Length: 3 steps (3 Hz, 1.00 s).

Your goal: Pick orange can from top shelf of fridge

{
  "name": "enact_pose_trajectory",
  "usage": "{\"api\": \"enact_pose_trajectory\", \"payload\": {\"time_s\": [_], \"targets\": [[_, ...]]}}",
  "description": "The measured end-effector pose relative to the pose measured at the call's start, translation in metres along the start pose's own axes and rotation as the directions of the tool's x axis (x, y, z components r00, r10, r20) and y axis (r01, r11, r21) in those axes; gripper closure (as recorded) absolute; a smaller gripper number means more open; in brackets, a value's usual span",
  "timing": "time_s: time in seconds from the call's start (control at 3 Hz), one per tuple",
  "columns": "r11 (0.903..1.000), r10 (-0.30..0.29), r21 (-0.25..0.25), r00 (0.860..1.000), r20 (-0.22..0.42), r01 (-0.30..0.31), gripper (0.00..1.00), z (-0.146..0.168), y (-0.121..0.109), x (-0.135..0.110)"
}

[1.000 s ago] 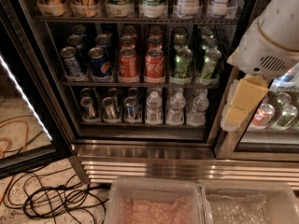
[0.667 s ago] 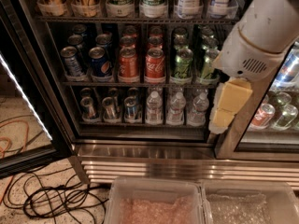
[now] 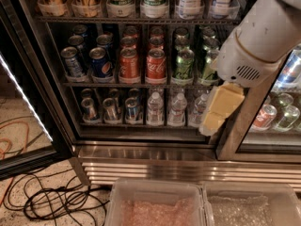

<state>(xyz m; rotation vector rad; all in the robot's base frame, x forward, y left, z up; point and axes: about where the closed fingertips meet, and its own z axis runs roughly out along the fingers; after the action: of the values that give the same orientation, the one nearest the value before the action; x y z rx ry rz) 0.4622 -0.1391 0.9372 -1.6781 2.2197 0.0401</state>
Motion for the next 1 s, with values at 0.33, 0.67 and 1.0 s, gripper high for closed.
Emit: {"api": "enact_pose_trajectory", "payload": {"time_s": [0.33,0.67,1.0], "targets": [[0.9871,0.117,0.100,0.989,0.089,-0.125,0.00,0.004,0.004,-0.030],[0.9555,0.192,0.182,0.958,0.212,-0.232,0.00,-0.001,-0.015,-0.064],[0.9672,0.157,0.148,0.943,0.295,-0.207,0.00,-0.002,-0.010,-0.106]]}}
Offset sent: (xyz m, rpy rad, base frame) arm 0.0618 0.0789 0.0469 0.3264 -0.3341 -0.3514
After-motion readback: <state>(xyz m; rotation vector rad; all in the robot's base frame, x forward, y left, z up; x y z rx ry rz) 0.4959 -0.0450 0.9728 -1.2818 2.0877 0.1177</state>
